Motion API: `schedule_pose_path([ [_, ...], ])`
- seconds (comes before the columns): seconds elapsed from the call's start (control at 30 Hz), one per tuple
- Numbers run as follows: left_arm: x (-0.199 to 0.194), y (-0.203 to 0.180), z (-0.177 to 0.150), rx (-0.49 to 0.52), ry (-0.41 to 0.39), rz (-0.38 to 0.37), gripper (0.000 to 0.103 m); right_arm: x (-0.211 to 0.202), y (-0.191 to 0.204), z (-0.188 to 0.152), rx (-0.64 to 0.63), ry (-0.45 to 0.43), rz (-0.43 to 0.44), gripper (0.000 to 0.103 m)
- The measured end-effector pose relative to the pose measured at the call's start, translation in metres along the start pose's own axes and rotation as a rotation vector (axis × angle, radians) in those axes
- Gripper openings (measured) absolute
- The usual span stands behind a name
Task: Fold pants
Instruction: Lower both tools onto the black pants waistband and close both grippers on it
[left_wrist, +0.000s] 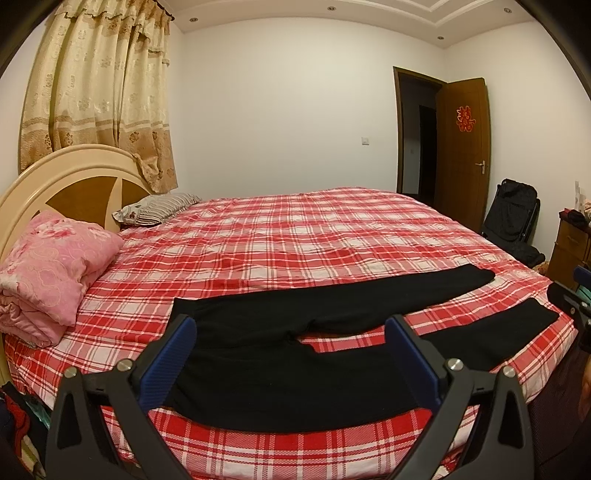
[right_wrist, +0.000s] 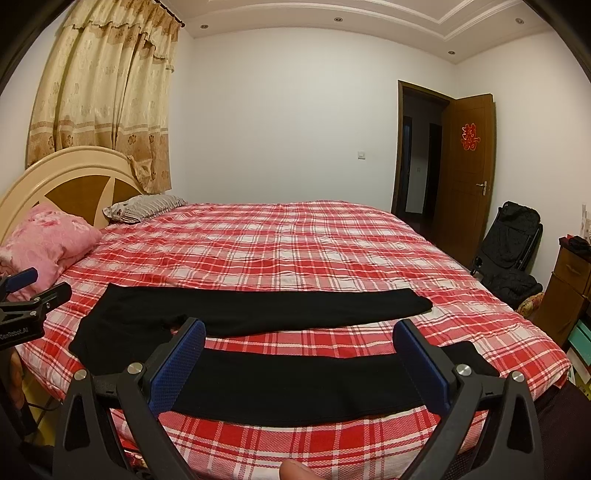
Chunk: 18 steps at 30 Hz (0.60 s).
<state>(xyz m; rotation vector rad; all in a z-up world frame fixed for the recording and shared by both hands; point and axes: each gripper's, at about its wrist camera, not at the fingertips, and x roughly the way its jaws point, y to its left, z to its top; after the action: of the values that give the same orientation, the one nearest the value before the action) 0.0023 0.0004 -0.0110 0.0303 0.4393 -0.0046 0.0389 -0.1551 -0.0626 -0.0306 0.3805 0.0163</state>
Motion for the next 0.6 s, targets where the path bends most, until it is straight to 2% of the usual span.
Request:
schedule_pose_path([
  [0.3,0.034,0.020,-0.008,0.001,0.057,-0.026,0.103,0.034,0.004,-0.016,-0.019,0.075,0.004,0.102],
  [0.53,0.102,0.098,-0.008,-0.030,0.111,0.138,0.103,0.089,0.003,-0.039,-0.051,0.182,-0.047,0.102],
  [0.6,0.128,0.121,-0.008,-0.022,0.131,0.206,0.103,0.103,0.001,-0.043,-0.052,0.213,-0.059,0.102],
])
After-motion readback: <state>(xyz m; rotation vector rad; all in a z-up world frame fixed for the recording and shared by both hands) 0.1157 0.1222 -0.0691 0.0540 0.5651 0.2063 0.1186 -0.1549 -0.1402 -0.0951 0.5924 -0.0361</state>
